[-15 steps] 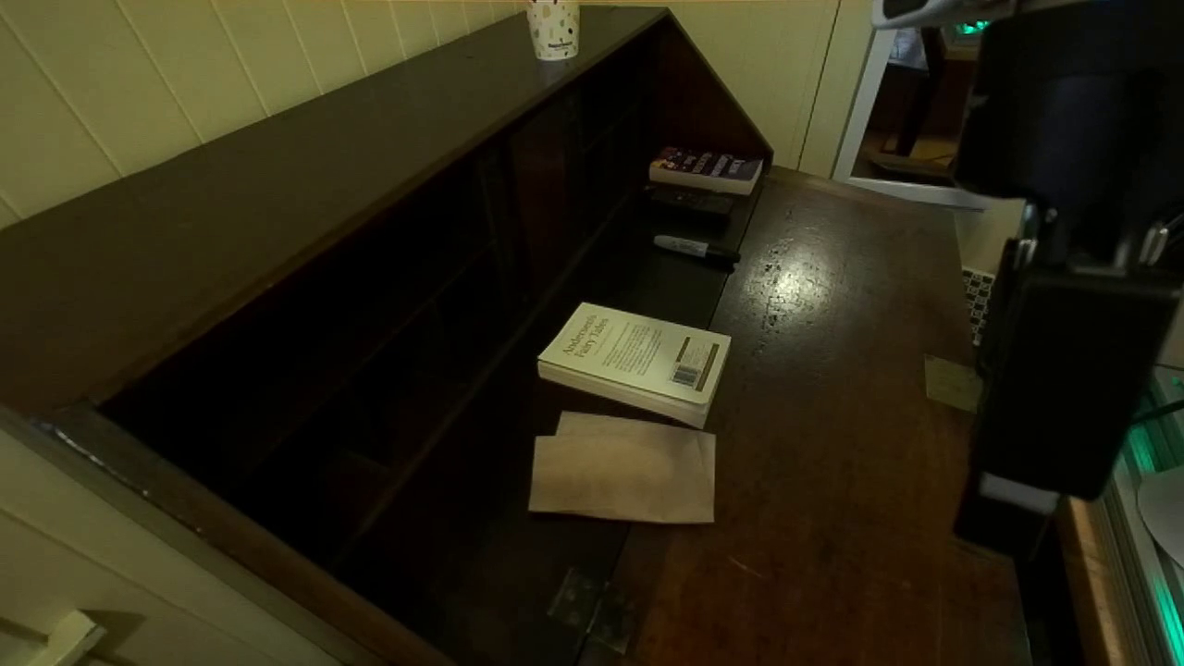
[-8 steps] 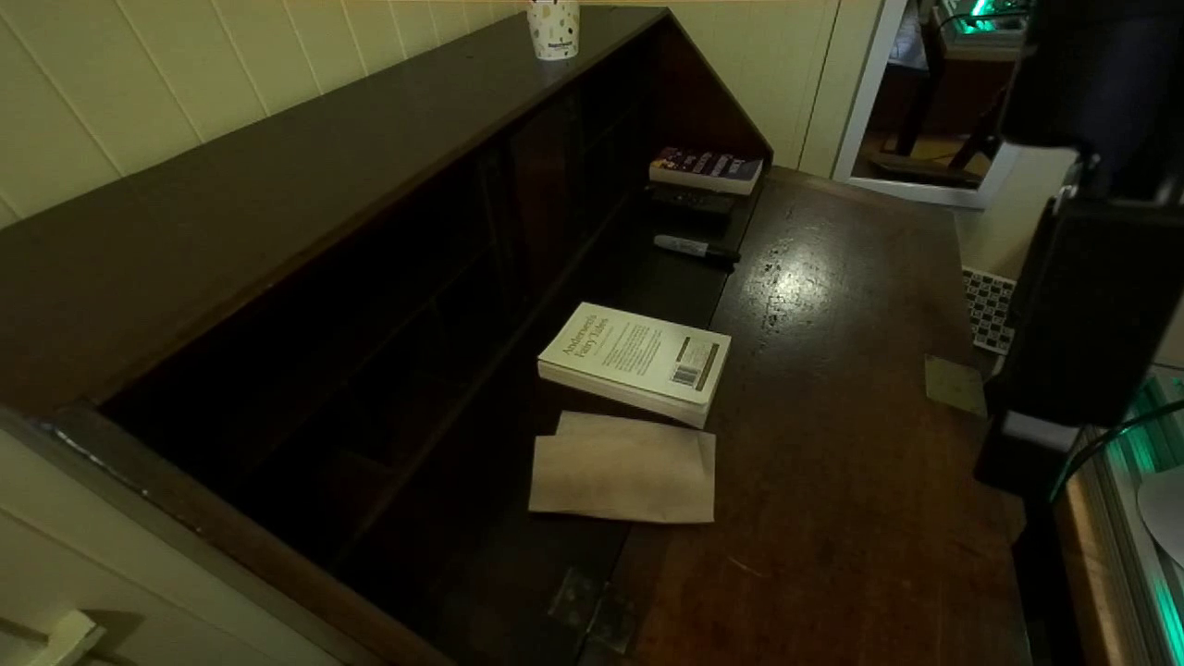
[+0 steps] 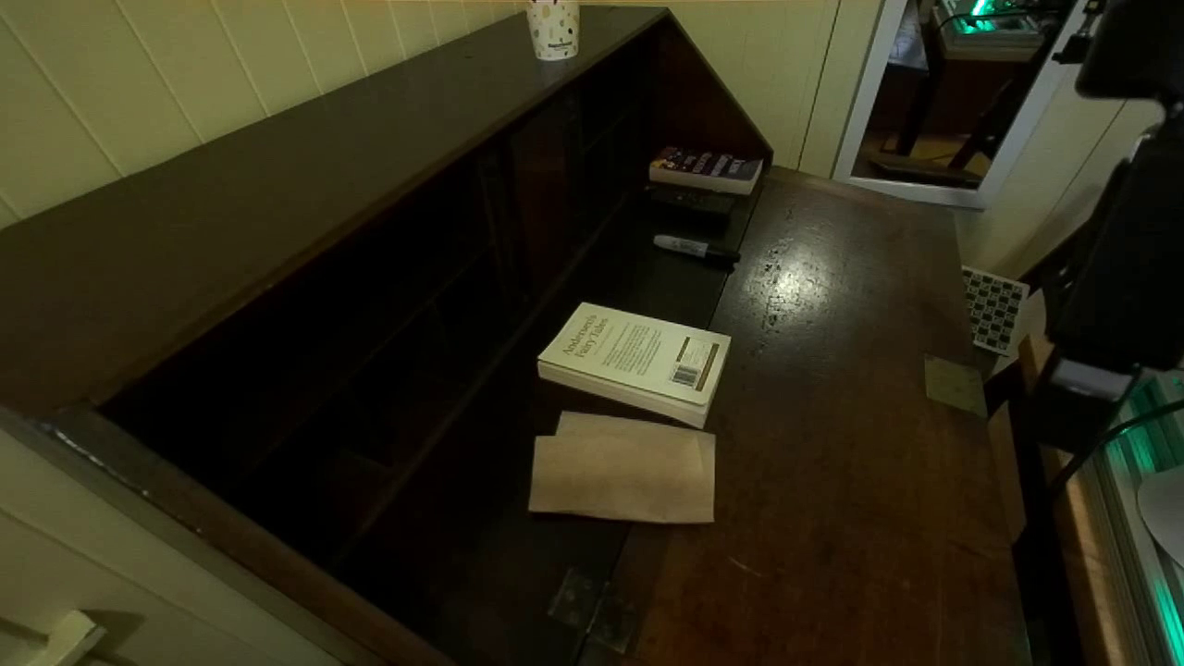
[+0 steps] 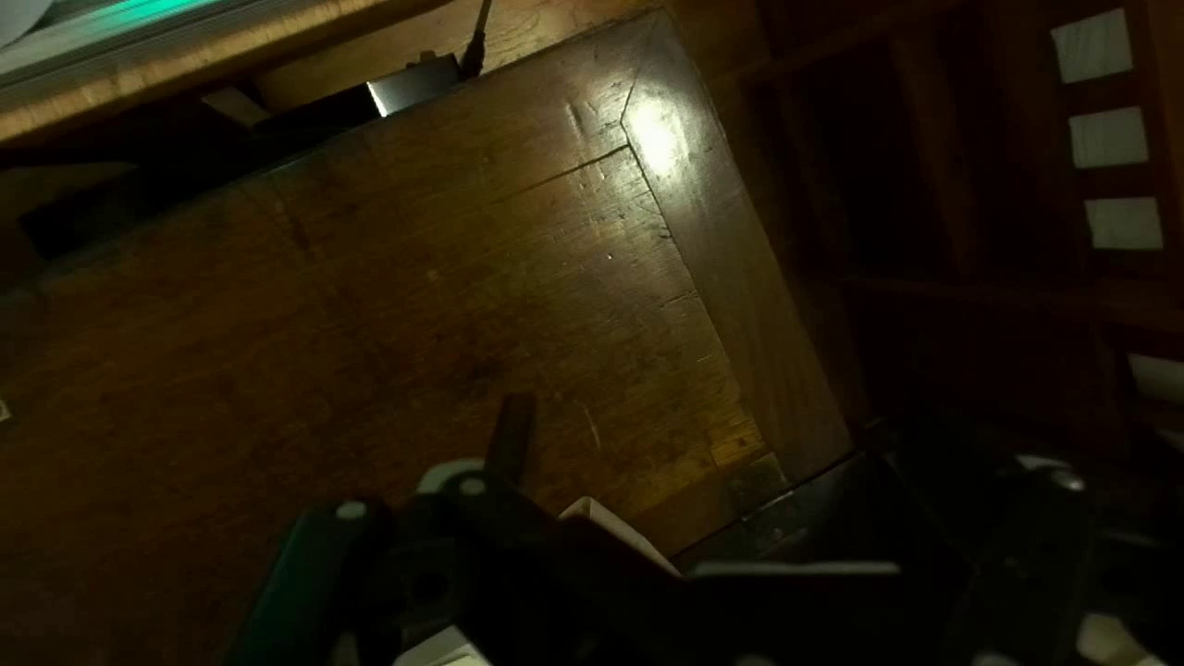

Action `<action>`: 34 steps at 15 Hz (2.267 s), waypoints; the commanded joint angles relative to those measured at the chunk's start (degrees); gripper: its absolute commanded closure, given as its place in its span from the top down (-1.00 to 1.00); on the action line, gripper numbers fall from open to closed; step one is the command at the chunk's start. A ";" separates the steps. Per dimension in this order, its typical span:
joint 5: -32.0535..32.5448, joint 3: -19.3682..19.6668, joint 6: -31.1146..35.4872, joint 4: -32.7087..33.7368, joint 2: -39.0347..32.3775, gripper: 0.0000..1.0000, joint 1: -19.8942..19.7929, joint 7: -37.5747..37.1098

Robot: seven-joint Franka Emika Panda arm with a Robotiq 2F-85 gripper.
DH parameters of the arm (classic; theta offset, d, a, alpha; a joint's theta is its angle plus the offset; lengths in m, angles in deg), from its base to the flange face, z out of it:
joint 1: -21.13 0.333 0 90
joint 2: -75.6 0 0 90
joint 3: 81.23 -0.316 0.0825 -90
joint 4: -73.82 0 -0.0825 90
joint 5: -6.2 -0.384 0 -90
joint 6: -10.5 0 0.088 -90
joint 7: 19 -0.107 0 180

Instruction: Put the marker in the cup

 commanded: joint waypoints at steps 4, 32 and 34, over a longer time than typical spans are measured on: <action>-0.18 -0.36 -0.25 -0.14 0.38 1.00 -0.57 0.13; 6.71 1.56 -4.67 -4.96 11.12 1.00 -6.55 3.38; 10.53 2.69 -4.28 -4.97 10.78 1.00 -7.63 7.21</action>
